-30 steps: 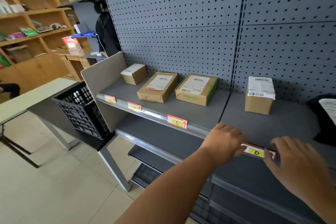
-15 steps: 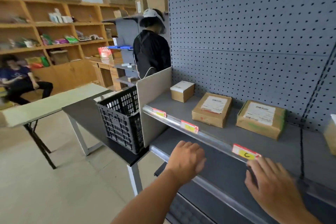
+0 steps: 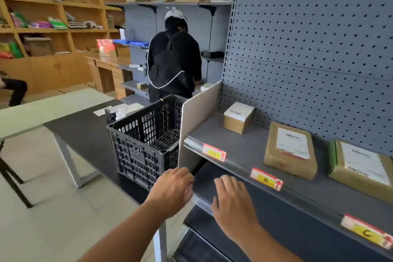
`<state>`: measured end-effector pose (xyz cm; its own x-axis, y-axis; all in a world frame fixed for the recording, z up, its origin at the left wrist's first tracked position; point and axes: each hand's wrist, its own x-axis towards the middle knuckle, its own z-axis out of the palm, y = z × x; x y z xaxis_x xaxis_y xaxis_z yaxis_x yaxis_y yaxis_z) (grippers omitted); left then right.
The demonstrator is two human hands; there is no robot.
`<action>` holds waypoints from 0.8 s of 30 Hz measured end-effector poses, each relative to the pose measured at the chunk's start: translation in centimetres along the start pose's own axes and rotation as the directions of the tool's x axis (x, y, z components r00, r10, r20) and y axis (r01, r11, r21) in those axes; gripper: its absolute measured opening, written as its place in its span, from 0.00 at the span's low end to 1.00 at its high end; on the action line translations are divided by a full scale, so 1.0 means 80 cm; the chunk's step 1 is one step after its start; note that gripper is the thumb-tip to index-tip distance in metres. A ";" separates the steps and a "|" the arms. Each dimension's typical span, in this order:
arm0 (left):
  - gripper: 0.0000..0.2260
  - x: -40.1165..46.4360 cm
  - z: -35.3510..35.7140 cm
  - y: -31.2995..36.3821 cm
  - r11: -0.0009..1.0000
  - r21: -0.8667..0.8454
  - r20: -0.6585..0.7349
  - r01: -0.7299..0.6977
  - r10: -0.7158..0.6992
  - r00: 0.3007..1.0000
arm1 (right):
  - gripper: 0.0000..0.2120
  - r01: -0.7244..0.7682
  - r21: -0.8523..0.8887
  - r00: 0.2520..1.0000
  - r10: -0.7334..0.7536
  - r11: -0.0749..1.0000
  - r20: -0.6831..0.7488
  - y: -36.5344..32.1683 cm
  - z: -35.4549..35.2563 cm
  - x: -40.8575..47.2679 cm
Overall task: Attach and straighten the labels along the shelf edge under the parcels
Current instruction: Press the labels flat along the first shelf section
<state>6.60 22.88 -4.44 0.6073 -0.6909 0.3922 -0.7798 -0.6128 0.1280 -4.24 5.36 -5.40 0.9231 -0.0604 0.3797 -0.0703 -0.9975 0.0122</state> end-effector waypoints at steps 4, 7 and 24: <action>0.09 0.069 0.017 -0.018 0.998 -0.025 0.011 -0.065 0.066 0.998 | 0.35 -0.104 0.034 0.992 0.106 0.994 -0.065 -0.005 0.022 0.072; 0.13 0.103 0.030 -0.030 0.987 -0.018 0.036 -0.159 0.159 0.987 | 0.42 -0.117 -0.010 0.993 0.116 0.993 -0.035 -0.010 0.035 0.103; 0.28 0.136 0.100 -0.091 0.902 -0.063 -0.131 -0.427 0.416 0.900 | 0.52 -0.313 -0.220 0.915 0.355 0.924 0.192 -0.050 0.060 0.108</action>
<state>20.09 16.72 -8.36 0.2019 -0.8265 0.5255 -0.9723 -0.2338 0.0058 5.84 8.61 -6.63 0.8920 -0.4171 0.1743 -0.4370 -0.8943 0.0964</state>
